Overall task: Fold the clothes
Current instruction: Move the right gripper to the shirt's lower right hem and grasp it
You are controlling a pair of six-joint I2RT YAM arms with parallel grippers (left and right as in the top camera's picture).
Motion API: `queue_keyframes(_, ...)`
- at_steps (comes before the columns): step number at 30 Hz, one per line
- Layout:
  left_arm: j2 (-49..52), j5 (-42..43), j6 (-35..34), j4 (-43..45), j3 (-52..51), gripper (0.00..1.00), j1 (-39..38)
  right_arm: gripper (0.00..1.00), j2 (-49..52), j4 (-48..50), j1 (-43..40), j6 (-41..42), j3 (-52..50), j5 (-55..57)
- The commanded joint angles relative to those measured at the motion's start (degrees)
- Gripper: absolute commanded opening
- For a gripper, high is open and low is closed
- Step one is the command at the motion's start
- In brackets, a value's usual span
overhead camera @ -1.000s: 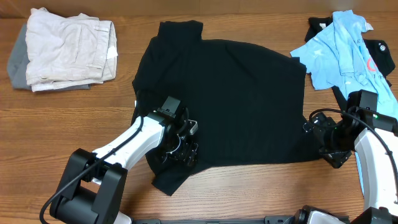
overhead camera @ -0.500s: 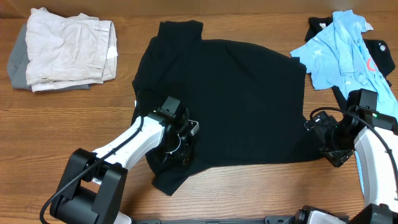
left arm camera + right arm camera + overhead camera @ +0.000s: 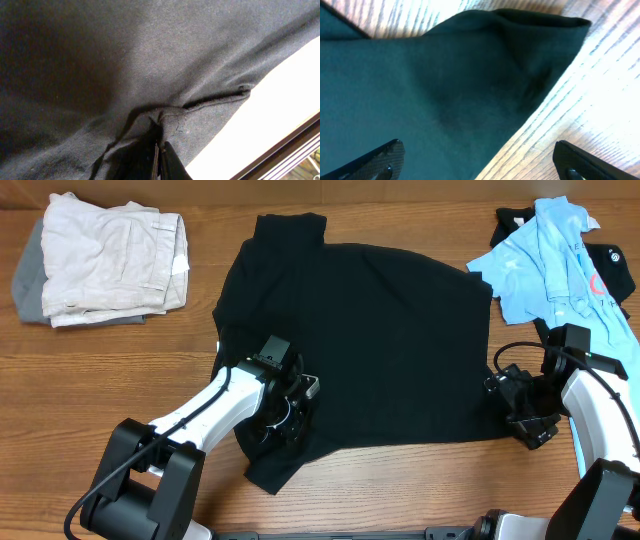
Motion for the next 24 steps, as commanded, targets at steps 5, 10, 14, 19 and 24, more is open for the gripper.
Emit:
queue_keyframes(5, 0.55, 0.50, -3.17, -0.70, -0.48, 0.04, -0.44, 0.81, -0.35, 1.07, 0.13, 3.89, -1.95, 2.95)
queue_keyframes(10, 0.55, 0.46, -5.07, -2.43, -0.48, 0.04, -0.44, 0.72, -0.31, 1.36, 0.13, 3.91, -3.02, 2.40)
queue_keyframes(14, 0.55, 0.39, -5.53, -2.99, -0.48, 0.04, -0.42, 0.69, -0.31, 3.13, 0.11, 3.89, -4.20, 2.47)
queue_keyframes(19, 0.55, 0.42, -5.51, -3.04, -0.48, 0.04, -0.44, 0.63, -0.26, 6.27, -0.57, 3.85, -5.44, 2.64)
queue_keyframes(24, 0.55, 0.42, -5.53, -3.04, -0.48, 0.04, -0.44, 0.63, -0.24, 7.43, -2.97, 3.85, -5.55, 6.29)
